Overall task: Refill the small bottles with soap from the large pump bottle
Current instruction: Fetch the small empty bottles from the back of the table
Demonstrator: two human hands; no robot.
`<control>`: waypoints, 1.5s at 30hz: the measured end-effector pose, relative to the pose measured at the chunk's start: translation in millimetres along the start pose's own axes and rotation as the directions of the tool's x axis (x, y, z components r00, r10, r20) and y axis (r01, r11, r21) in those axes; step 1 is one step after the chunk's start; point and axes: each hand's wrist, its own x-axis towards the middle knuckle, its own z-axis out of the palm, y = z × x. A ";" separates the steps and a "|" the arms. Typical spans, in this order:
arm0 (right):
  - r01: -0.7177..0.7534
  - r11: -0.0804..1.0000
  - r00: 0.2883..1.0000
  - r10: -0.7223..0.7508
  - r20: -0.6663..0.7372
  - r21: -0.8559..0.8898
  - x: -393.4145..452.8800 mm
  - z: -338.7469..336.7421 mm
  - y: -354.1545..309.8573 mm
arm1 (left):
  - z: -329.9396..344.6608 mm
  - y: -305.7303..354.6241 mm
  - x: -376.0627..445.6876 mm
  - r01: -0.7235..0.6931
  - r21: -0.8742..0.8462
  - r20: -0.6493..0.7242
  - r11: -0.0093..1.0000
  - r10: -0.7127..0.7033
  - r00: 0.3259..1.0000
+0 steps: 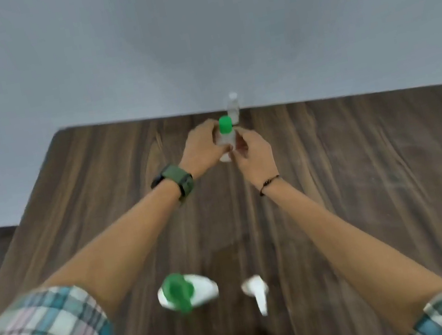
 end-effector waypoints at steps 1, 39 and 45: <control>0.017 1.000 1.000 -0.017 -0.004 -0.008 -16.5 -11.2 -0.7 | 0.3 13.5 -16.6 -0.003 -0.003 -0.004 1.000 0.003 1.000; -0.021 0.998 0.954 0.037 0.297 -0.057 -251.4 -73.9 94.1 | 144.6 61.4 -277.1 0.371 -0.339 0.139 0.865 -0.344 0.929; -0.128 0.989 0.958 0.143 0.250 -0.073 -255.3 -84.0 100.4 | 139.2 75.4 -316.1 0.416 -0.409 0.076 0.812 -0.424 0.903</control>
